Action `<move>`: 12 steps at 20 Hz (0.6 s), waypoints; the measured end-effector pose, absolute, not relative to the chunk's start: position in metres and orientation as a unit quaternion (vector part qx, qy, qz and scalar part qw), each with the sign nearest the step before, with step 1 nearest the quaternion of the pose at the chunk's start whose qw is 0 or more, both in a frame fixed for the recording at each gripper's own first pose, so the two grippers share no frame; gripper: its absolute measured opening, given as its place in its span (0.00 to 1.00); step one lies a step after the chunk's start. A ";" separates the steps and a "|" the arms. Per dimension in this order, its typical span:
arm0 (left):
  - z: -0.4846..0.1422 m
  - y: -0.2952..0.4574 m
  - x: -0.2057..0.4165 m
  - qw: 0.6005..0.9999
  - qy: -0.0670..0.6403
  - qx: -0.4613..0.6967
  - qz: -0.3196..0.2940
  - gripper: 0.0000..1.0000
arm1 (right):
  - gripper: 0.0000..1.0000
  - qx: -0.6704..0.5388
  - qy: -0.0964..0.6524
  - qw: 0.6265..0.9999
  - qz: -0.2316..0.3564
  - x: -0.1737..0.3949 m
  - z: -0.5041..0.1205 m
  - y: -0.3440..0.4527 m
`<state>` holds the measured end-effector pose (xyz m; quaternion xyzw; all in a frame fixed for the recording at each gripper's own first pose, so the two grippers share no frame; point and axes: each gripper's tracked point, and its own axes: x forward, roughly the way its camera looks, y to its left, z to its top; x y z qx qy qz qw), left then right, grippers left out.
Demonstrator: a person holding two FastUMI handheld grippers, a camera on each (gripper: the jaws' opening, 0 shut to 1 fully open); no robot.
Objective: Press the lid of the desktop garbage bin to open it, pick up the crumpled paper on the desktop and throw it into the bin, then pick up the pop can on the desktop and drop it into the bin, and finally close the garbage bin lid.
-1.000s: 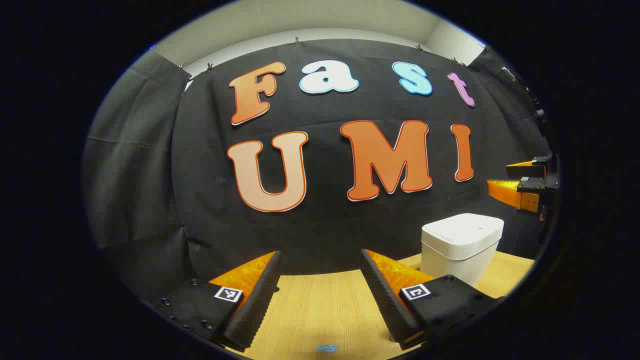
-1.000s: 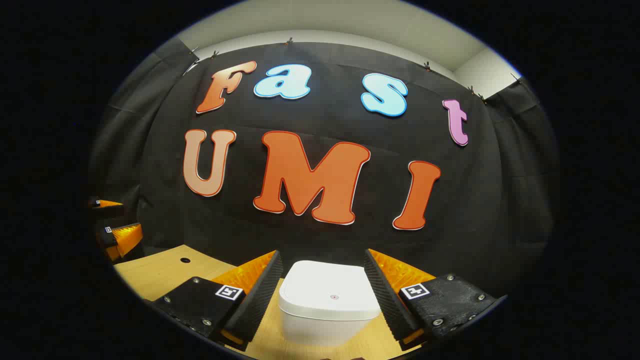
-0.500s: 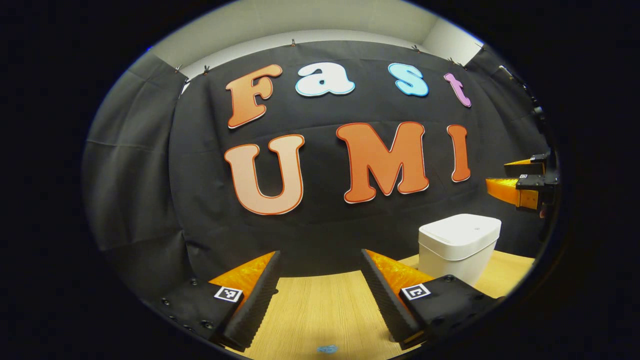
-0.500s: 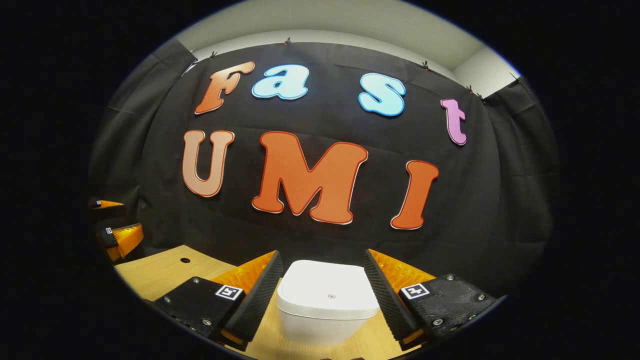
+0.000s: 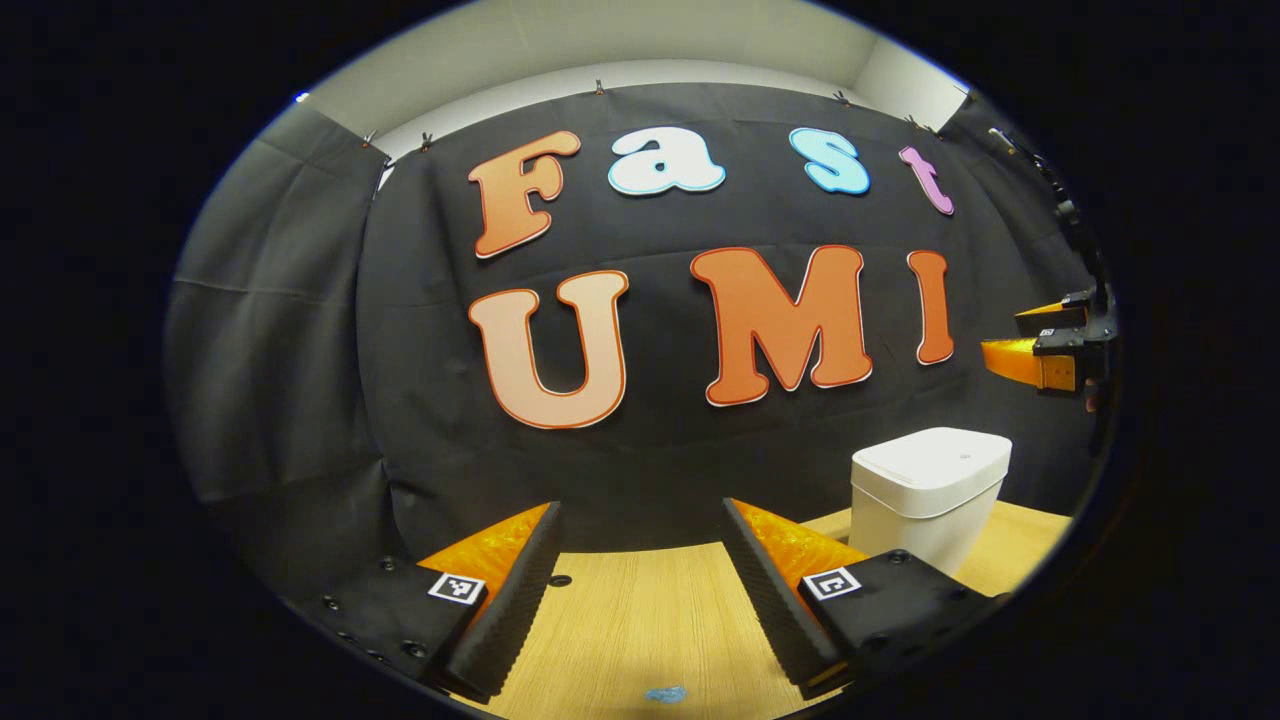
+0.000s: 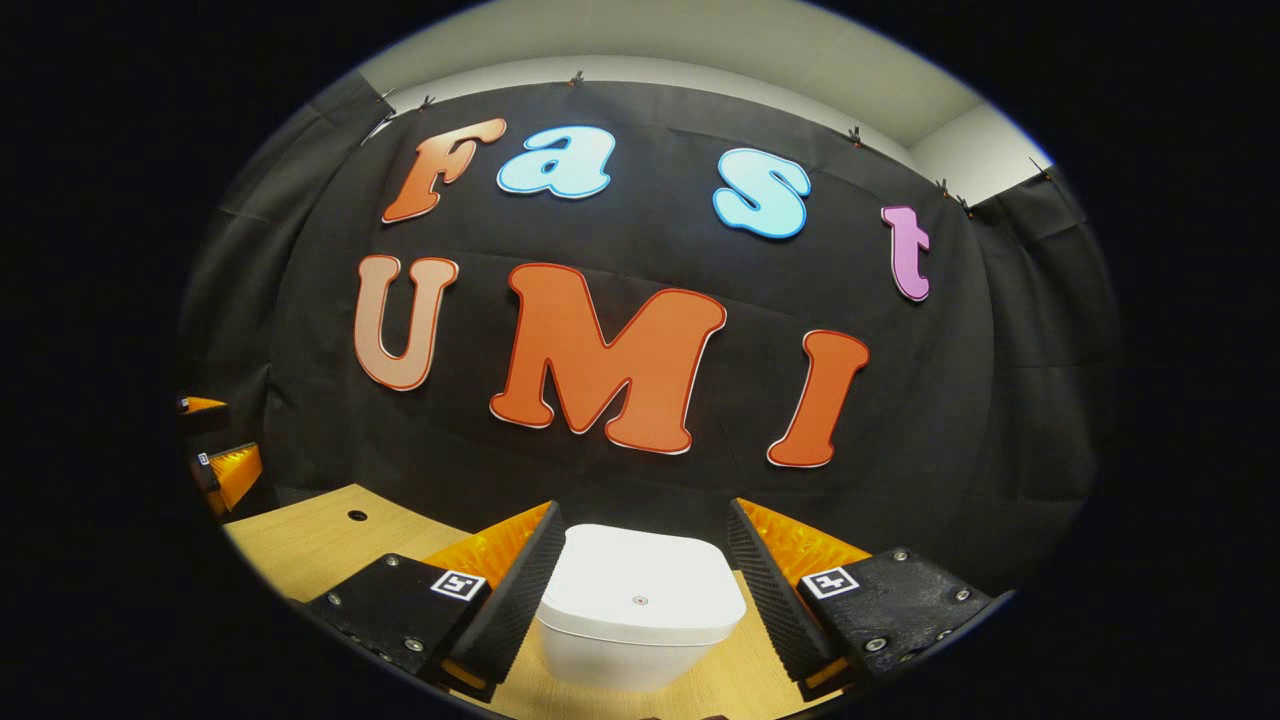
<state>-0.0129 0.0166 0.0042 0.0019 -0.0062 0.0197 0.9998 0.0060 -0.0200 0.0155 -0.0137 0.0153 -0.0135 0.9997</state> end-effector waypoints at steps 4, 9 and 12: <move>0.000 0.023 -0.018 1.000 -0.001 0.000 0.029 0.99 | 0.98 -0.016 0.039 0.999 -0.019 0.022 0.016 -0.032; -0.009 0.037 -0.026 0.999 0.009 -0.001 0.047 0.97 | 0.94 0.008 0.085 0.996 -0.001 0.043 0.012 -0.037; -0.016 0.047 -0.030 0.998 0.019 -0.003 0.059 1.00 | 0.90 0.023 0.117 0.993 0.005 0.055 0.008 -0.044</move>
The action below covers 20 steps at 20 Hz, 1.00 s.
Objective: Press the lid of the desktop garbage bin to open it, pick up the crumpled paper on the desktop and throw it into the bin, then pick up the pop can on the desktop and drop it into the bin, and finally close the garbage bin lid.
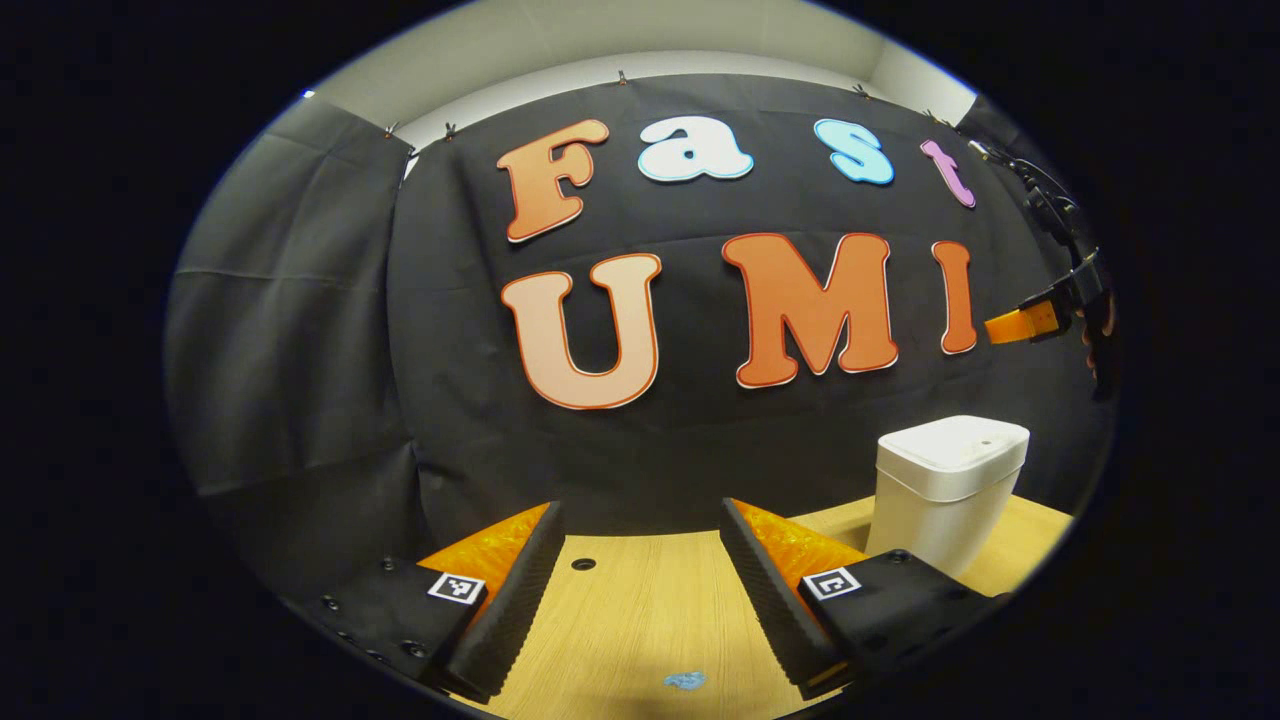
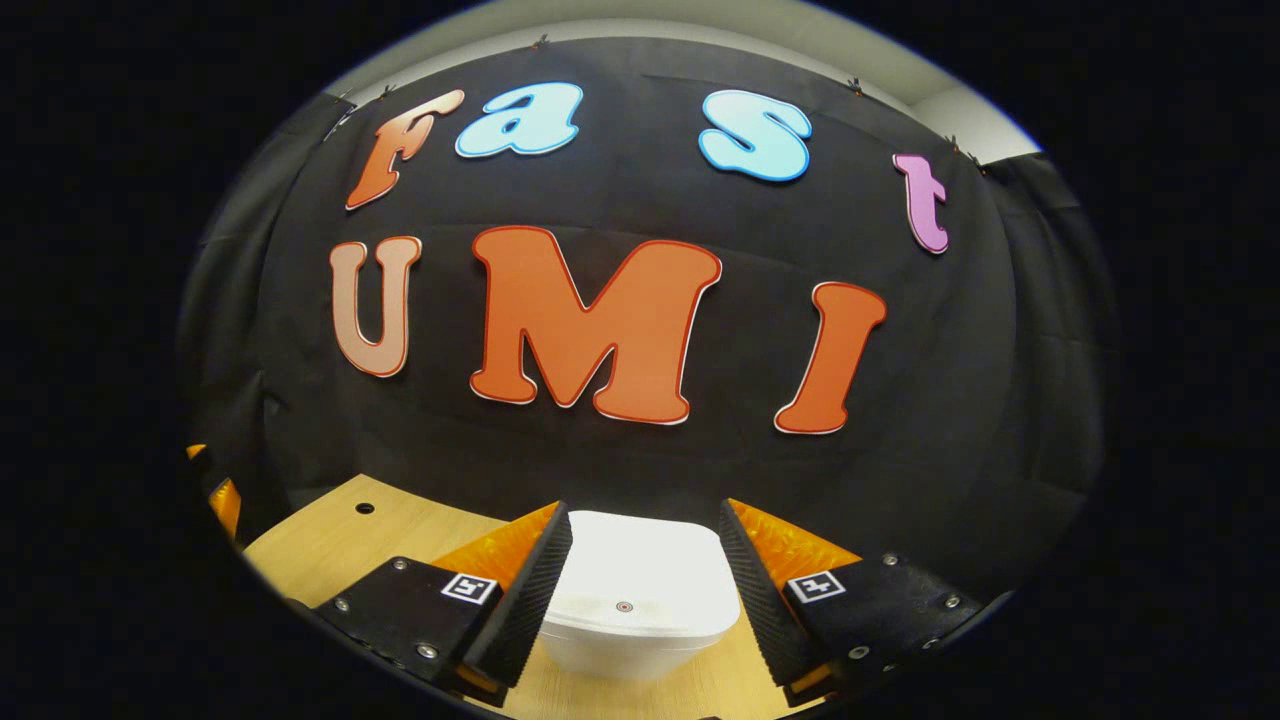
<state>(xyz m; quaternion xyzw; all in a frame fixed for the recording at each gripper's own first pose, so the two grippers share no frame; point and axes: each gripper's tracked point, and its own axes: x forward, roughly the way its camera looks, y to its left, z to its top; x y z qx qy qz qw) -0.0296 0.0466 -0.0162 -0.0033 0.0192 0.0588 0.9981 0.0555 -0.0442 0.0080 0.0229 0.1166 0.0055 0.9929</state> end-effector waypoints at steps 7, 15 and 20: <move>-0.040 0.069 -0.038 0.995 0.043 -0.008 0.092 1.00 | 0.43 0.057 0.210 0.975 0.034 0.075 -0.030 -0.039; -0.057 0.083 -0.047 0.991 0.063 -0.009 0.120 1.00 | 0.03 0.065 0.283 0.956 0.031 0.084 -0.085 -0.033; -0.061 0.081 -0.051 0.989 0.071 -0.004 0.127 0.99 | 0.01 0.055 0.316 0.946 0.052 0.084 -0.108 -0.019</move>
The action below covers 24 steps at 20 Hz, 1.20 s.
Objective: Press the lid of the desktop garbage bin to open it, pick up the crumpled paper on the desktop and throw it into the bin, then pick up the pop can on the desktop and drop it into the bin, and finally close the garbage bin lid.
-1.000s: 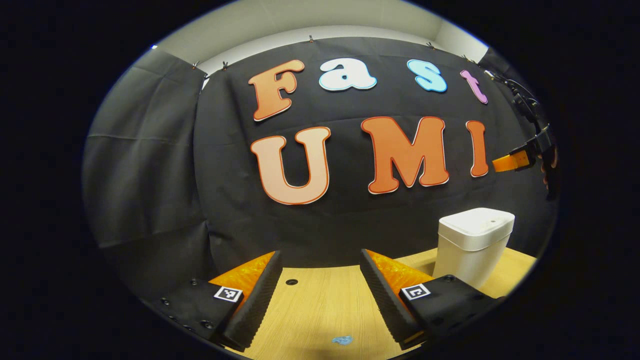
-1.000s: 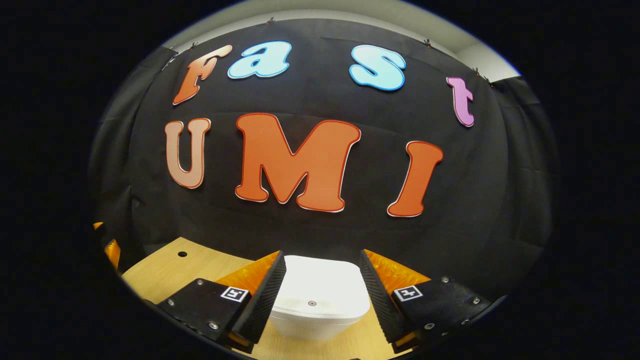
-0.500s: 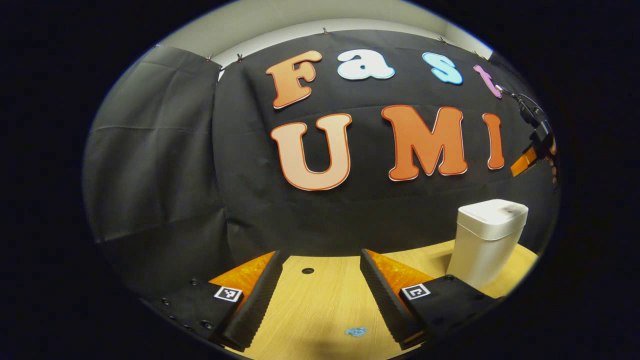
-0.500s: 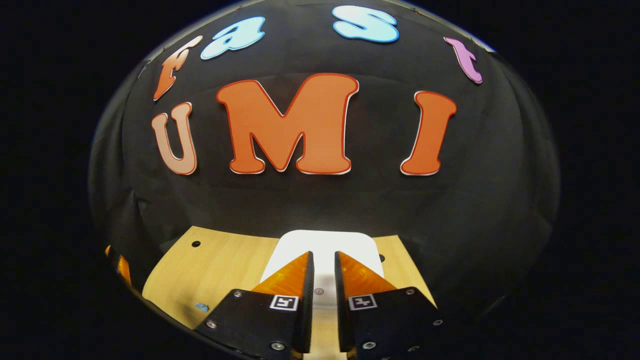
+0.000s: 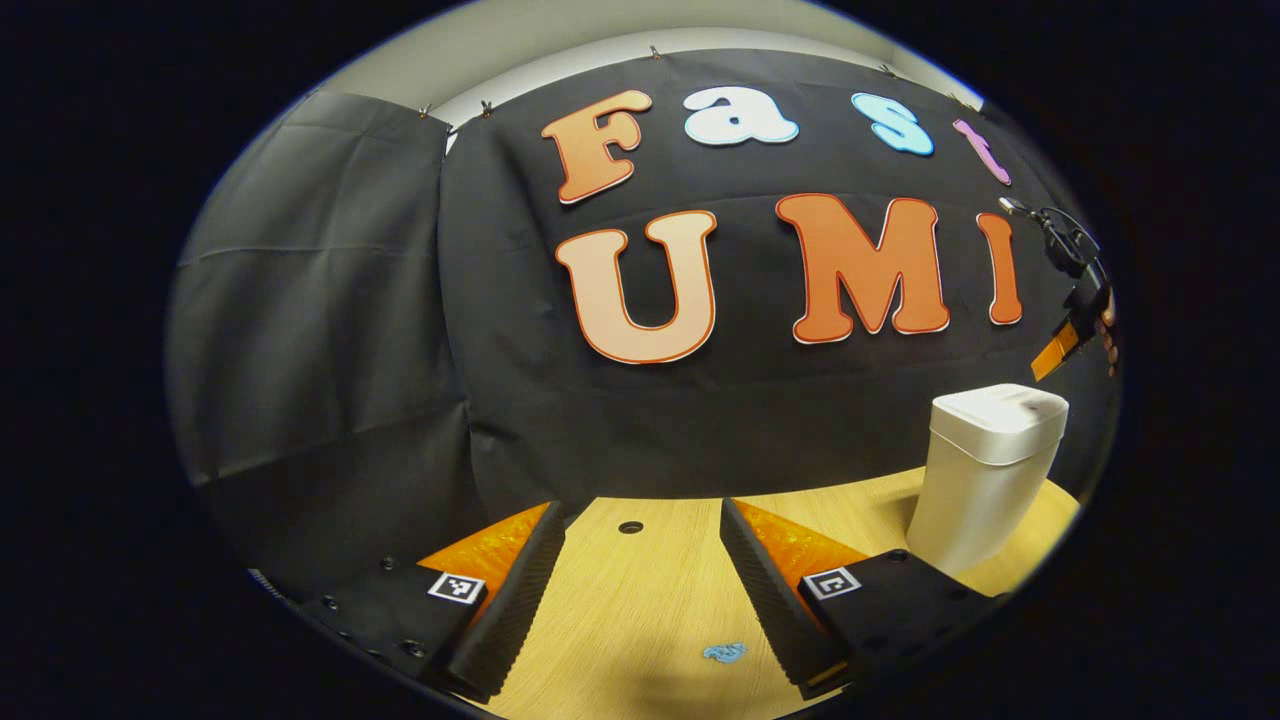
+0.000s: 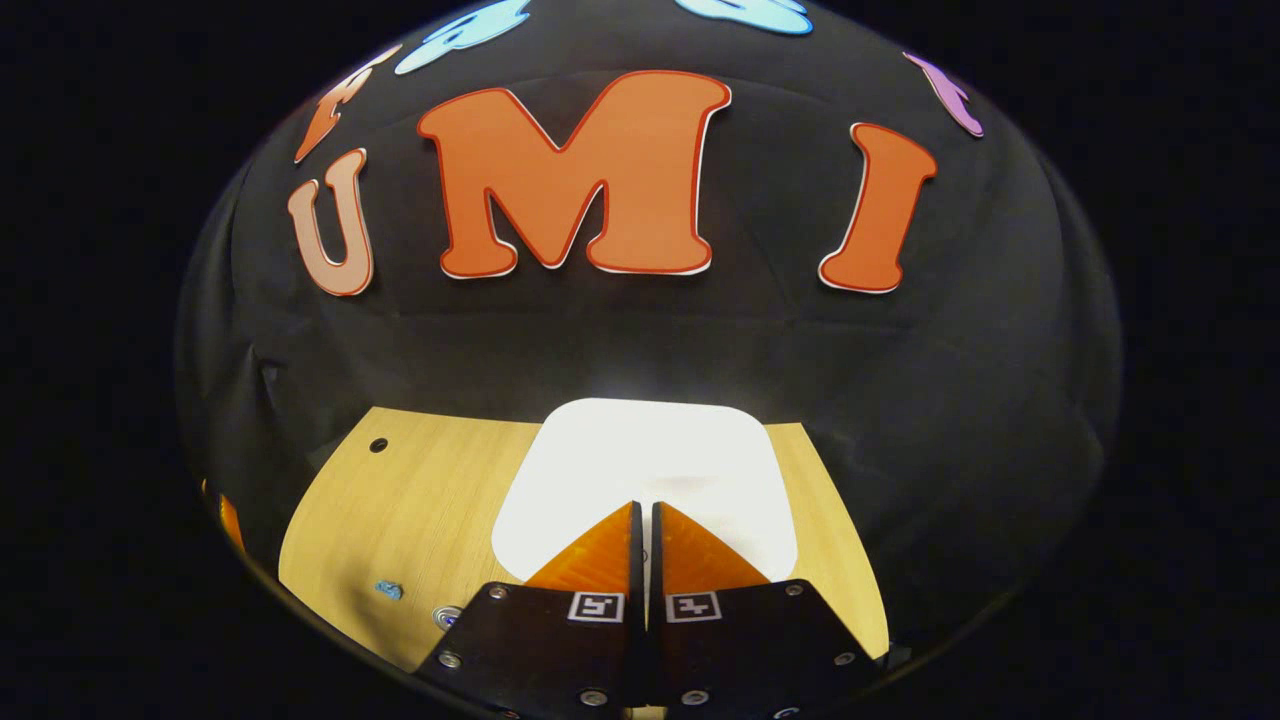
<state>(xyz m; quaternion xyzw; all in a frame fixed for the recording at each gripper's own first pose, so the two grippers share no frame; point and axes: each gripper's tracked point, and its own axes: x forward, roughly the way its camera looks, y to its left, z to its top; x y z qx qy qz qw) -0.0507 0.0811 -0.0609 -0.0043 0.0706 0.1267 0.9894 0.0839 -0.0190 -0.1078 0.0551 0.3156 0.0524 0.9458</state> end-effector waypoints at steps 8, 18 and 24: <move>-0.068 0.079 -0.050 0.988 0.085 -0.004 0.132 1.00 | 0.01 0.057 0.345 0.935 0.060 0.081 -0.139 -0.012; -0.059 0.059 -0.038 0.990 0.076 -0.009 0.115 1.00 | 0.01 0.041 0.336 0.939 0.065 0.079 -0.141 -0.008; -0.040 0.061 -0.042 0.992 0.057 0.009 0.112 1.00 | 0.01 0.096 0.300 0.947 0.067 0.084 -0.115 -0.009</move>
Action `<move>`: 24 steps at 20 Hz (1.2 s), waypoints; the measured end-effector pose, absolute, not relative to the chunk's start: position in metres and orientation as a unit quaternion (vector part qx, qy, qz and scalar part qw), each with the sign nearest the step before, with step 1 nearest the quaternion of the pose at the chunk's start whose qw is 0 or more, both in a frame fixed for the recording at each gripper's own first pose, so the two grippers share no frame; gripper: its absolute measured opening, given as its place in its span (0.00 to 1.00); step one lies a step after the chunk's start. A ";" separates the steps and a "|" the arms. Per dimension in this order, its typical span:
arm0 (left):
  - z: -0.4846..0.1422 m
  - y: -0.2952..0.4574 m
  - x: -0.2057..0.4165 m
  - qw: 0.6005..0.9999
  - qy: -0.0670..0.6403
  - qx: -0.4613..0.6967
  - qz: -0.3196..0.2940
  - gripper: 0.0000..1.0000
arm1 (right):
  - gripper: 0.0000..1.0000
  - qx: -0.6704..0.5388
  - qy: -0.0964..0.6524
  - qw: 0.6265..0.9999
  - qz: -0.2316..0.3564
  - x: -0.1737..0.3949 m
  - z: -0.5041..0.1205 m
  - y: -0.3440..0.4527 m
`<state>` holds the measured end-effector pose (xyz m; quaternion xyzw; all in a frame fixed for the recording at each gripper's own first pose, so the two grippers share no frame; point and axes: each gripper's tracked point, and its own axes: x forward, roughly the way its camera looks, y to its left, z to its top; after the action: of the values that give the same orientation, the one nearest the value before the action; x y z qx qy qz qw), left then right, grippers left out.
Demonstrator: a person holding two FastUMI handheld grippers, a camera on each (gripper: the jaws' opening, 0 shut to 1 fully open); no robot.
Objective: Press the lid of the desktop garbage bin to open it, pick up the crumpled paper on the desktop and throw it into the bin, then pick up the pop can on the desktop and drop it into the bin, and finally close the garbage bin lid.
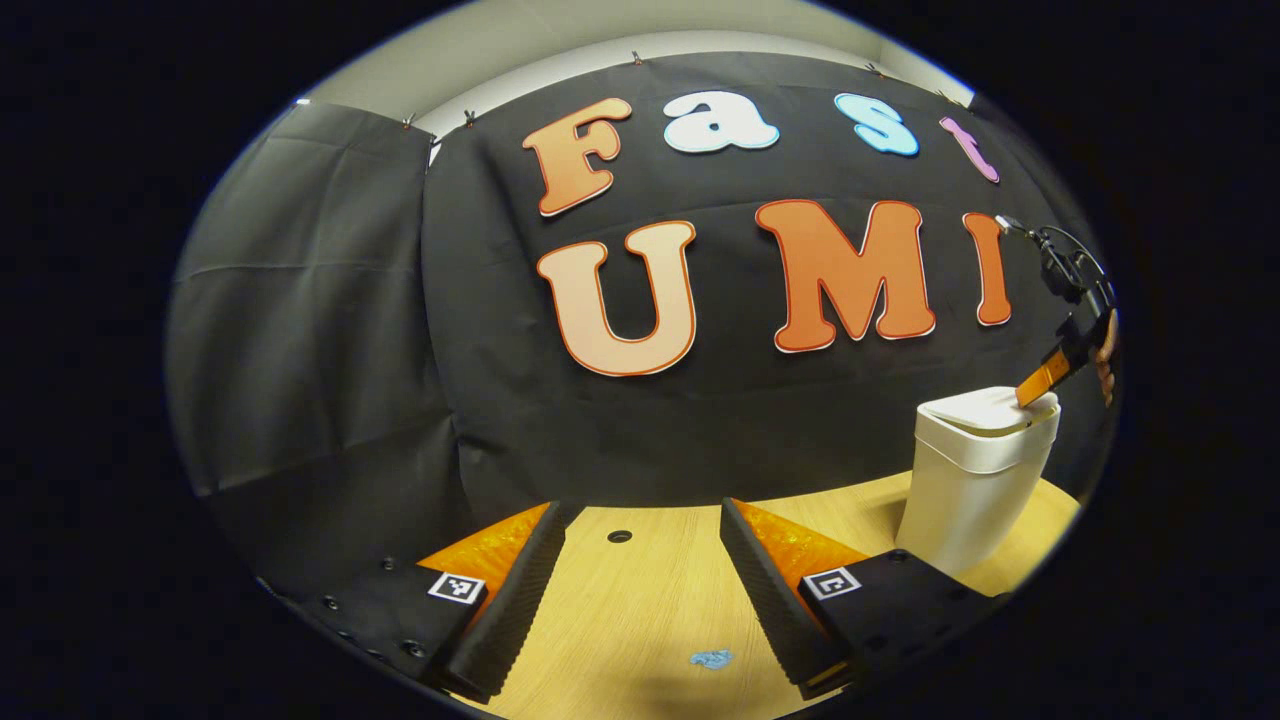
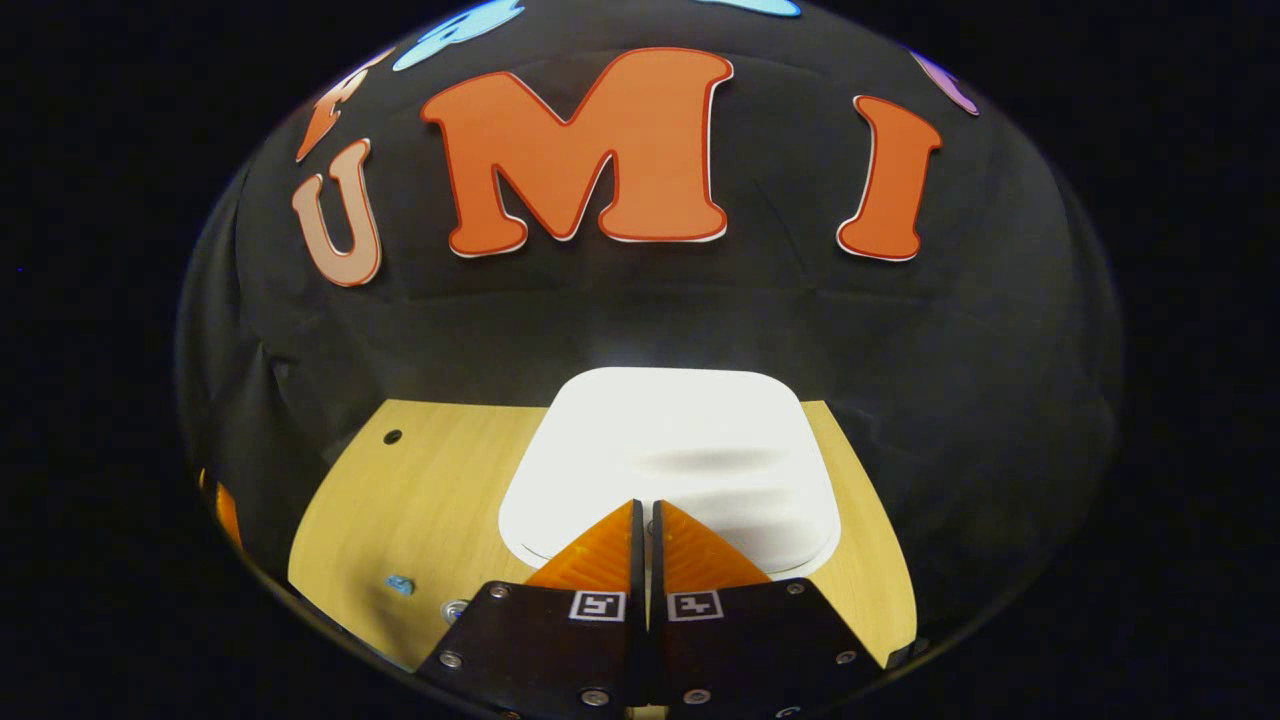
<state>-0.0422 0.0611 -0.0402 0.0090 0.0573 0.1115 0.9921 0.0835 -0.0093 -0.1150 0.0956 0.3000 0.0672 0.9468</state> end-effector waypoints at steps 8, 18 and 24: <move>-0.030 0.049 -0.045 0.994 0.049 0.009 0.102 1.00 | 0.01 0.106 0.164 0.978 0.072 0.088 -0.031 -0.025; -0.023 0.042 -0.045 0.994 0.041 0.004 0.098 1.00 | 0.01 0.105 0.042 0.985 0.134 0.048 0.010 0.004; -0.033 0.027 -0.046 0.995 0.053 -0.003 0.083 0.99 | 0.18 0.088 0.016 0.978 0.187 0.008 -0.017 0.038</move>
<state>-0.0460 0.0268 -0.0328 -0.0031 0.0535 0.0832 0.9951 0.0081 0.0379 -0.0167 0.0876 0.0159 0.1873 0.9783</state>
